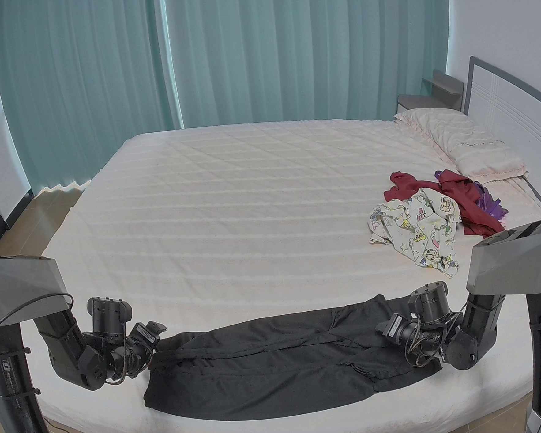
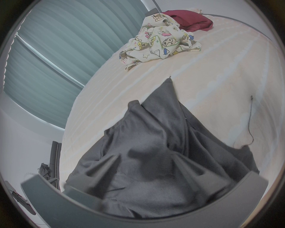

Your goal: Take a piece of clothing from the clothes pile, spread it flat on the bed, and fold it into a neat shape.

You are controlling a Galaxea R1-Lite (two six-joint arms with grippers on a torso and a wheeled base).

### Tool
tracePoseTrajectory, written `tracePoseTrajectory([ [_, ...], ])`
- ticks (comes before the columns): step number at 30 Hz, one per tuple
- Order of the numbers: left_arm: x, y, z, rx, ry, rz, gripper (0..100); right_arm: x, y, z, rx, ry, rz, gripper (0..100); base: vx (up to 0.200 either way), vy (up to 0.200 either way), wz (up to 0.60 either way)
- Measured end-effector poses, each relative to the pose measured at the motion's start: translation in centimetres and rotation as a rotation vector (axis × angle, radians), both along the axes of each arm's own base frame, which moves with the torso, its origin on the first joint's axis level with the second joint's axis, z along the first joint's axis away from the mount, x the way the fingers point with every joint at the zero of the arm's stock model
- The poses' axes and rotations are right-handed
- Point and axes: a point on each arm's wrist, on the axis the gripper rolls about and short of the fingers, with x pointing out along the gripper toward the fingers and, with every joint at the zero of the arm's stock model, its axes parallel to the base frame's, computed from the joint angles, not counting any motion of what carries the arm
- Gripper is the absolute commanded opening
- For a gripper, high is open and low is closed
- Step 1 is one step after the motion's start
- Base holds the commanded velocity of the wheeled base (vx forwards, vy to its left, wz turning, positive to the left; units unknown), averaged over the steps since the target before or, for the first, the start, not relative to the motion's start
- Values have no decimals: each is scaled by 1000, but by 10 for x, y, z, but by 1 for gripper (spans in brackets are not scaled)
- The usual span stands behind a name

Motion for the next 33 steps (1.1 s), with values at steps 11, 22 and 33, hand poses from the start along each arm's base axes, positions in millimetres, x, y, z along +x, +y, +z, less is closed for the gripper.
tracePoseTrajectory([
  [11, -2, 1, -1, 6, 7, 1, 100, -2, -7, 4, -19, -12, -42, 0, 0, 0, 0],
  [22, -24, 2, -3, 34, 68, -125, 100, 0, -11, 28, 16, -116, -57, 0, 0, 0, 0],
  [33, -16, -2, -1, 28, 39, -118, 100, -6, -13, 30, 19, -126, -54, 0, 0, 0, 0],
])
